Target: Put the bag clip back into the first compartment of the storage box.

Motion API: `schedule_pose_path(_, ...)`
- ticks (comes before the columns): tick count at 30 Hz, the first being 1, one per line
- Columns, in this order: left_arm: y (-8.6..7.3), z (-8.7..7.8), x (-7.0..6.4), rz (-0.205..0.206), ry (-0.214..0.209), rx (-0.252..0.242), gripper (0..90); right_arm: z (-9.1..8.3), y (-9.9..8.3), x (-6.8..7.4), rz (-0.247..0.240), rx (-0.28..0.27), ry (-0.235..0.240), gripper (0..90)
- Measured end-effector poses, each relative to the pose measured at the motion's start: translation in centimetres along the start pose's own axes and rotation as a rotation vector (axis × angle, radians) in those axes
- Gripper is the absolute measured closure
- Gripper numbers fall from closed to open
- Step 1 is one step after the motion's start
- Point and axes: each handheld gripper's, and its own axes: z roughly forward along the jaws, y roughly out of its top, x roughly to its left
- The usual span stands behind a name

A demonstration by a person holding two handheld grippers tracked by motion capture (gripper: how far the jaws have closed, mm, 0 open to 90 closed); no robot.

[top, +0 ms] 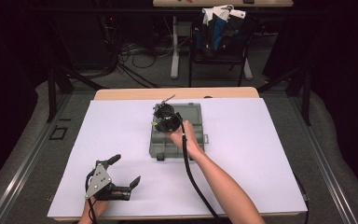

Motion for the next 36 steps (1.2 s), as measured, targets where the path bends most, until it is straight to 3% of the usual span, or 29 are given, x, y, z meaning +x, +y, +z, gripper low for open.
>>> schedule_pose_path(9,0.0,0.0,0.0,-0.002,0.001,-0.002,0.0,1.0,0.0,-0.1,0.080,0.037,-0.033,80.2)
schedule_pose_path(15,0.1,0.0,0.0,-0.004,0.002,-0.006,0.0,1.7,0.2,-0.2,0.101,0.040,-0.054,79.3)
schedule_pose_path(20,0.1,0.3,0.0,-0.005,0.006,-0.002,0.0,1.7,-0.1,-0.5,0.108,0.036,-0.038,59.5)
schedule_pose_path(27,0.1,0.4,-0.1,0.000,0.007,0.003,0.0,-0.3,-1.2,-1.2,0.102,0.011,0.016,18.8)
schedule_pose_path(36,0.0,0.1,-0.1,0.000,0.010,0.004,0.0,-3.6,-3.0,-1.5,0.040,-0.043,0.042,1.8)
